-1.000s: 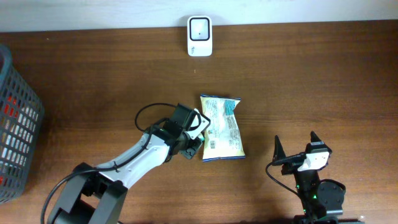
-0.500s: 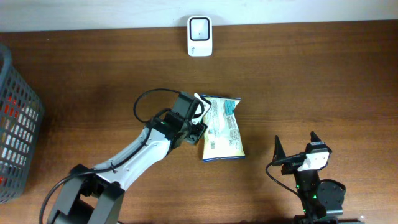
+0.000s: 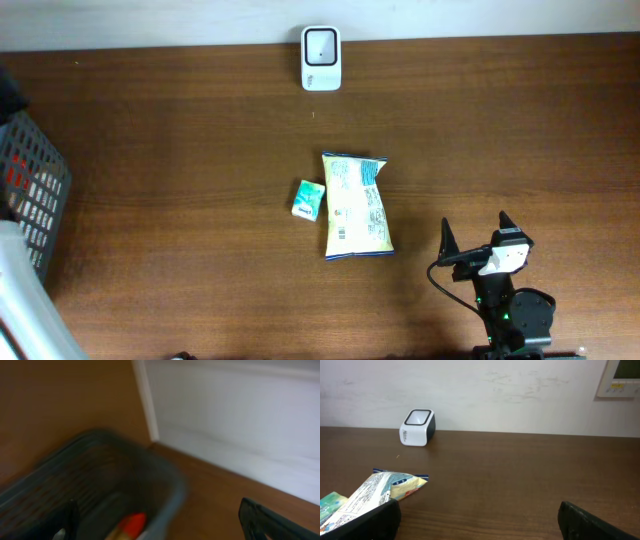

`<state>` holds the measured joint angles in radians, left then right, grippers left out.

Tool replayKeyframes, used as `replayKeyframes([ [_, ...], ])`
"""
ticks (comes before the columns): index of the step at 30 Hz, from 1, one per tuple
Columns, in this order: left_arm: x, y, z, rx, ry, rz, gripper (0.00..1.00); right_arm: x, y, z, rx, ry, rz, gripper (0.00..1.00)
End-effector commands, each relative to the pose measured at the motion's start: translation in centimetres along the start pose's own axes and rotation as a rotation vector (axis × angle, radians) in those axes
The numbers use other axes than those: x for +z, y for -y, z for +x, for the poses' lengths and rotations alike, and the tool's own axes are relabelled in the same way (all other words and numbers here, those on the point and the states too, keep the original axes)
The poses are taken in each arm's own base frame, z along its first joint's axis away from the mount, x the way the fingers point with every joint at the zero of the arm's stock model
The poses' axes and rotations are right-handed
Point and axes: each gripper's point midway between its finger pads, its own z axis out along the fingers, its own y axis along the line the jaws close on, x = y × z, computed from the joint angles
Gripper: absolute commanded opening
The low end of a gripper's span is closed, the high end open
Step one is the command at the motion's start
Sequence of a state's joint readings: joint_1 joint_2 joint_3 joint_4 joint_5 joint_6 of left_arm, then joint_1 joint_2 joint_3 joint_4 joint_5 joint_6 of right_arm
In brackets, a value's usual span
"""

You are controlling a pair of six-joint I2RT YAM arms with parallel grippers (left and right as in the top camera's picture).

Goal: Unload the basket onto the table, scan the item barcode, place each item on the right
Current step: 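Reach into the basket and grasp the red spaghetti package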

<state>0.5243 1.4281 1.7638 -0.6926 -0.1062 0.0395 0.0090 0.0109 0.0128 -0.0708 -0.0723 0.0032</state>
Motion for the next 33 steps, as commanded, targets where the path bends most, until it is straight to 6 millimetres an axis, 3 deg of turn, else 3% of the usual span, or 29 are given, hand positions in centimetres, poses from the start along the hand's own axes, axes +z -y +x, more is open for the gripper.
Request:
replayKeyframes([
  [1,3.2,-5.1,2.5,-0.074,-0.081,-0.104,0.99,0.0,-0.1,0.2,0.002,-0.002,-0.006,0.99],
  [4,6.5,-8.5,6.1,-0.063,-0.193,-0.16,1.0,0.0,-0.1,0.2,0.002,-0.002,-0.006,0.99],
  [7,9.7,-9.8,10.2,0.004,-0.317,-0.15,1.0,0.0,-0.1,0.2,0.002,-0.002,-0.006,0.99],
  [10,11.6,-10.9,13.1,-0.017,-0.392,-0.14,0.99,0.0,-0.1,0.2,0.002,-0.002,-0.006,0.99],
  [19,13.9,-13.3,21.1,-0.147,-0.583,-0.012,0.96,0.0,-0.1,0.2,0.002,-0.002,-0.006,0.99],
  [26,16.1,-12.8,28.2,-0.144,-0.764,0.038,0.98,0.0,-0.1,0.2,0.002,-0.002,-0.006,0.99],
  [33,18.5,-13.0,30.4,0.051,-0.758,0.118,0.99,0.0,-0.1,0.2,0.002,-0.002,-0.006,0.98],
])
